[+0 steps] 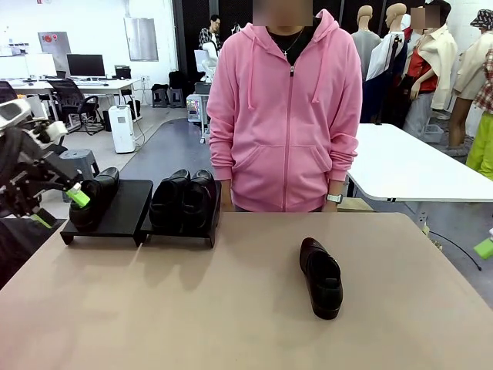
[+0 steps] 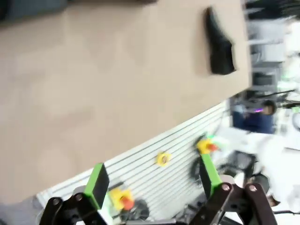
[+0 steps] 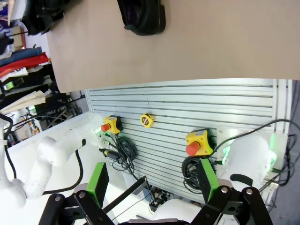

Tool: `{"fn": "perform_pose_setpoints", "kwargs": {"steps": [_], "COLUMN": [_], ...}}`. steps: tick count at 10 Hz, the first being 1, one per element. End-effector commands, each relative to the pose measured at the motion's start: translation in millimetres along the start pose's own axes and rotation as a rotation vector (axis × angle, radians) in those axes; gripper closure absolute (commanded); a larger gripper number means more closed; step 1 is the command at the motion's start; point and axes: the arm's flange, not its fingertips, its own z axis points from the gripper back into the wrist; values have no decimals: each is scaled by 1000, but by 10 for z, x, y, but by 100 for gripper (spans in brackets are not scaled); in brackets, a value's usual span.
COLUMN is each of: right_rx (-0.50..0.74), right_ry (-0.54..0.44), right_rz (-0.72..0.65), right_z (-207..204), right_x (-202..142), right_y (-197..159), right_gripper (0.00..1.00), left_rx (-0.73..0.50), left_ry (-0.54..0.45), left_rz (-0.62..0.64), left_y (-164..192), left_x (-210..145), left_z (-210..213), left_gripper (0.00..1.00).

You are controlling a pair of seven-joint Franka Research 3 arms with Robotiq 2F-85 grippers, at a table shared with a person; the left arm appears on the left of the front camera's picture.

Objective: Organize the shoes by placing them on the stand.
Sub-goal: Place the Shoe from the middle of the table onto the Shoes Stand, then pick up one Shoe and place it in the middle of the table.

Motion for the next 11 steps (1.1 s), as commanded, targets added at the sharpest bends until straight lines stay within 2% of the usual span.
{"fn": "perform_pose_setpoints", "kwargs": {"steps": [1,2,3,11], "right_rx": [20,20,20,20], "right_ry": [-3,-3,-3,-3], "right_rz": [0,0,0,0], "right_z": [25,25,25,25], "right_x": [-5,-5,-5,-5], "right_y": [31,31,31,31], "right_gripper": [0,0,0,0], "left_rx": [-180,-125,-105,-105], "left_ry": [-96,-115,-57,-57], "left_rz": [35,44,31,31], "left_y": [285,289,208,208], "left_x": [37,29,-26,-26], "left_z": [-34,-40,4,4], "left_gripper": [0,0,0,0]}}
